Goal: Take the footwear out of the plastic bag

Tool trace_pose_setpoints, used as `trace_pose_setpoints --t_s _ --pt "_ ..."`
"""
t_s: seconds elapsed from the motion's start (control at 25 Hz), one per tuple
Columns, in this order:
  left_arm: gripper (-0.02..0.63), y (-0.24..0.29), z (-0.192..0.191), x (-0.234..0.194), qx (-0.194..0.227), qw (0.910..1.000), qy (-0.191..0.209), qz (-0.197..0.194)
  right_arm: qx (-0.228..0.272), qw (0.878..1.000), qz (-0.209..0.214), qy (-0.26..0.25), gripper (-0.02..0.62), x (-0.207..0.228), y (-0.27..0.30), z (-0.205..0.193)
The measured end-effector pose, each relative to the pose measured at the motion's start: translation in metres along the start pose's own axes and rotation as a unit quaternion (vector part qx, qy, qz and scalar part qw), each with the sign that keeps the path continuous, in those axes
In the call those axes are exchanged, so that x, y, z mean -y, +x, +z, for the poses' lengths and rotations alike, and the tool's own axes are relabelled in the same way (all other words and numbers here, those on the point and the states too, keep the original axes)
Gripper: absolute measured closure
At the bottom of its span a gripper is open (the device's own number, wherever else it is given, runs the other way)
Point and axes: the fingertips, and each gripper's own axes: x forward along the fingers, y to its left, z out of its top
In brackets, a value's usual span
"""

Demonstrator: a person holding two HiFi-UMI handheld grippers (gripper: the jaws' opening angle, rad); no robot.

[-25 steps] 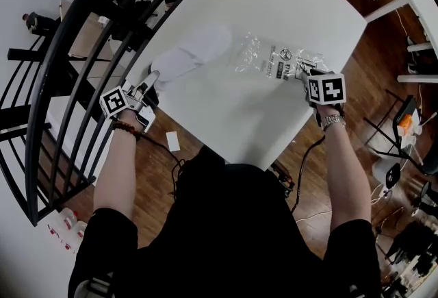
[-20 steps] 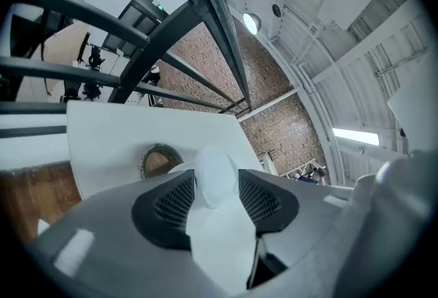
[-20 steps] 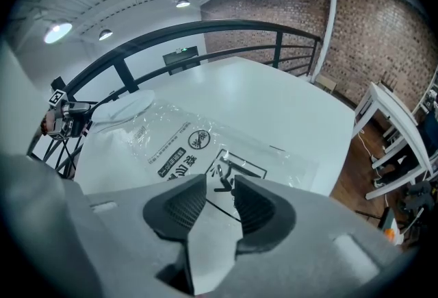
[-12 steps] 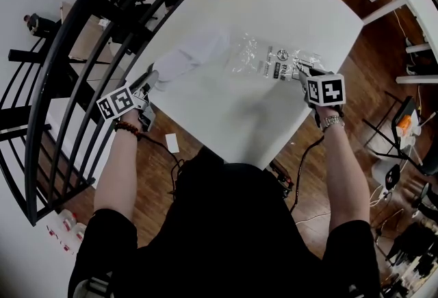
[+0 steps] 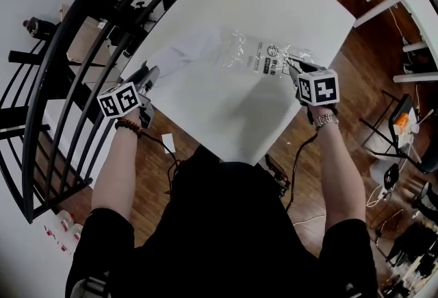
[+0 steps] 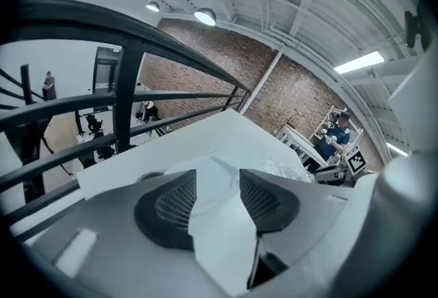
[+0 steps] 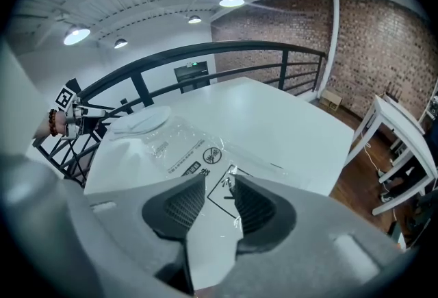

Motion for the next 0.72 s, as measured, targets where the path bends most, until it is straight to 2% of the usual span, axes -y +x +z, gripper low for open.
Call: trace_pose_setpoints --t_s 0.12,0.32,0.56,0.72 --pt "0.423 -0.001 -0.003 0.023 -0.001 0.9996 0.028 -0.006 0.018 1.0 0.013 -0.012 0.476 -0.007 -0.008 0.004" --pt "0.479 -0.003 -0.007 0.062 0.009 0.9984 0.052 -0.022 0.048 0.998 0.031 -0.035 0.481 -0.017 -0.02 0.01" --pt "0.546 -0.013 -0.014 0.109 0.028 0.9962 0.076 -0.032 0.086 0.993 0.046 -0.071 0.561 -0.033 -0.043 0.016" --pt "0.578 -0.017 -0.015 0.139 0.033 0.9927 0.107 -0.044 0.111 0.989 0.048 -0.082 0.6 -0.047 -0.058 0.022"
